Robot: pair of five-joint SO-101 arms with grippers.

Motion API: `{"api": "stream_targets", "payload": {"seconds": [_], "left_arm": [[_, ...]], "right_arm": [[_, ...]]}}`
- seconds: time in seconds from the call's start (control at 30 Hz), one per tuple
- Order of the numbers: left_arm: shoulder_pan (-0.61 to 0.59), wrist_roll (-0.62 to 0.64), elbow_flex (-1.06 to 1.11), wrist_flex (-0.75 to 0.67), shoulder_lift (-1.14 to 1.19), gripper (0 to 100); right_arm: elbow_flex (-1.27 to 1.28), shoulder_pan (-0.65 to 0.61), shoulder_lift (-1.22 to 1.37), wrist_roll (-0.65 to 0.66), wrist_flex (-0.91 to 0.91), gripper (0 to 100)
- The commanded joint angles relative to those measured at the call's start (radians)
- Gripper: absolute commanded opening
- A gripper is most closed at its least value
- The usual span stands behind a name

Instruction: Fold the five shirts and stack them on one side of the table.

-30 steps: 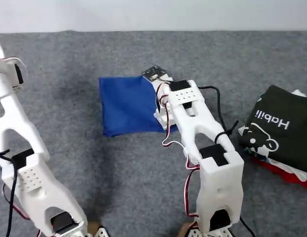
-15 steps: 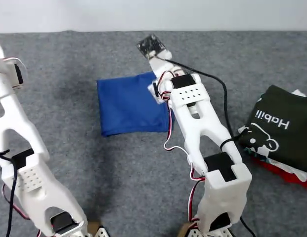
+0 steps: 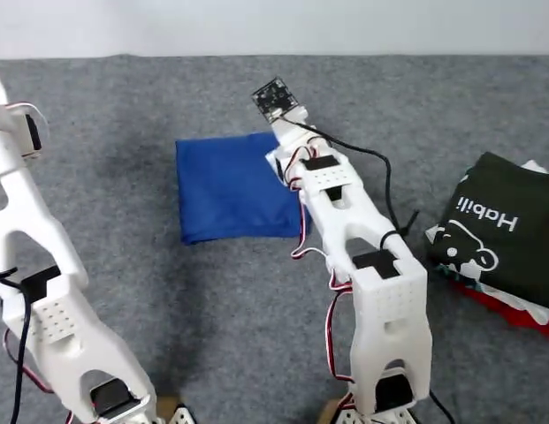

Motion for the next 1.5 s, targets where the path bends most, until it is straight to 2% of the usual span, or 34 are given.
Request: {"api": "stream_targets", "payload": {"seconds": [0.0, 0.13, 0.33, 0.53, 0.7, 0.93, 1.13, 1.27, 1.37, 1.47], "left_arm": [[0.003, -0.017, 0.001, 0.026, -0.068, 0], [0.005, -0.014, 0.001, 0.026, -0.068, 0], [0.005, -0.014, 0.001, 0.026, -0.066, 0], [0.005, -0.012, 0.005, 0.026, -0.061, 0], [0.006, -0.012, 0.076, 0.026, -0.069, 0], [0.003, -0.012, 0.111, 0.026, -0.069, 0], [0.005, -0.012, 0.111, 0.025, -0.069, 0], [0.005, -0.012, 0.114, 0.025, -0.069, 0], [0.006, -0.012, 0.113, 0.025, -0.069, 0], [0.006, -0.012, 0.113, 0.025, -0.069, 0]], "right_arm": [[-0.078, 0.015, -0.087, 0.003, 0.051, 0.9], [-0.146, -0.022, -0.168, 0.002, 0.222, 0.9], [-0.287, -0.070, -0.208, -0.017, 0.595, 3.9], [-0.351, -0.079, -0.171, -0.338, 0.817, 23.2], [-0.353, -0.076, -0.107, -0.445, 0.826, 28.7], [-0.353, -0.077, 0.041, -0.450, 0.722, 28.6], [-0.353, -0.088, 0.111, -0.446, 0.753, 27.8], [-0.353, -0.110, 0.117, -0.434, 0.802, 14.5], [-0.353, -0.124, 0.111, -0.338, 0.822, 1.3], [-0.384, -0.127, 0.101, -0.295, 0.895, 1.3]]}}
